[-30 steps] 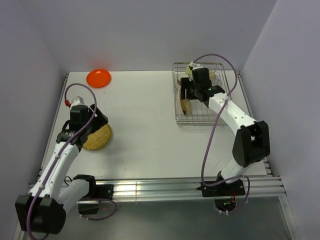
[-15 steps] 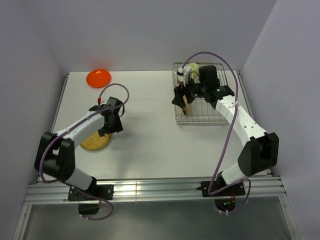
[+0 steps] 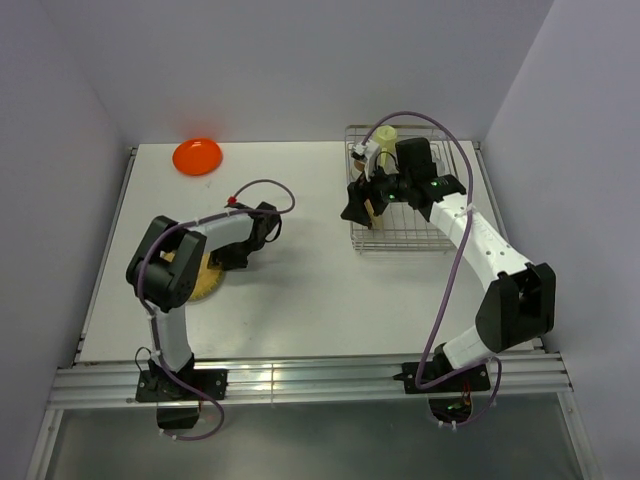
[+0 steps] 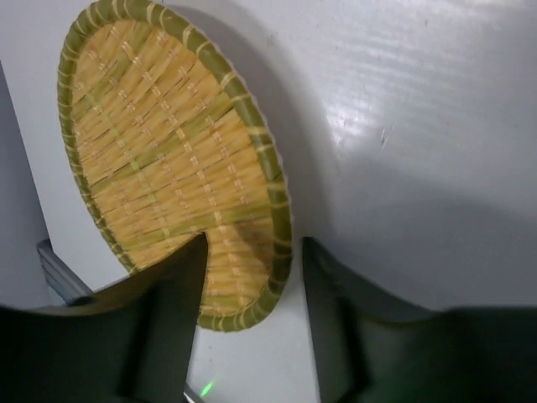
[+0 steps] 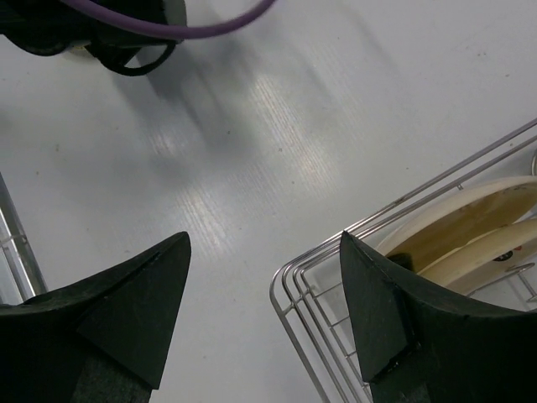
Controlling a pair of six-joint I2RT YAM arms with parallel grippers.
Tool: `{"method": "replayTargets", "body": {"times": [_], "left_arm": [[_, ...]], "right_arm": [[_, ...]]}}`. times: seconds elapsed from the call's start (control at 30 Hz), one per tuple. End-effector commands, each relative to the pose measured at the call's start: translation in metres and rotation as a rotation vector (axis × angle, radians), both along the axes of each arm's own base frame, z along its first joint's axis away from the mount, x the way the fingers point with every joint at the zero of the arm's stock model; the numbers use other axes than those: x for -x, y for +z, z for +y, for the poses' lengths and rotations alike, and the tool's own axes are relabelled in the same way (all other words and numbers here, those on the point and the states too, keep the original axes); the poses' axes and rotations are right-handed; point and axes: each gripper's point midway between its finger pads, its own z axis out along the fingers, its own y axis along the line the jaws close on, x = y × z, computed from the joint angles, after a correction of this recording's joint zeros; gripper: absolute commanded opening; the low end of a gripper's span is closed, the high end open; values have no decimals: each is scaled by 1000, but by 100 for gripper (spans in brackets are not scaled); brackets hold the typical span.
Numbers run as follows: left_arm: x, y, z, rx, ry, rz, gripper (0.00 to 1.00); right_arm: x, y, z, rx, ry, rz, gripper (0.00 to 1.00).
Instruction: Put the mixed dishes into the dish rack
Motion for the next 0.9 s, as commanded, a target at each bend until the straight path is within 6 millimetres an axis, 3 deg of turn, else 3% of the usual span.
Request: {"method": "replayTargets", "body": {"times": [0.0,0.13,0.23,0.37,0.43,0.53,0.57,0.67,0.83,0.87], "left_arm": [[-11,-6,6,-76,-22,5,47],[-10,-18,15,-156,-43,54,45],[-7,-30,15,-157,-54,78,35],[-8,-30,3,-63,-64,64,8],[-15,-23,-9,4,-80,54,2],[-31,3,-41,186,-113,-10,0],[-43,25,-53,249,-123,-71,0],[-60,66,-80,422,-145,-154,0],[-75,115,-121,717,-190,-214,0],[-77,122,-128,756,-205,-219,0]], "right_arm": [[3,14,1,-32,14,-34,79],[3,16,3,-47,16,-26,79],[3,22,4,-53,16,-35,79],[4,31,3,-51,21,-52,79],[9,37,5,-59,57,-58,79],[25,48,12,-90,154,-68,79],[29,51,13,-99,185,-76,79],[50,63,20,-115,357,-160,79],[92,56,22,-76,647,-271,80],[96,55,22,-50,741,-390,82]]}}
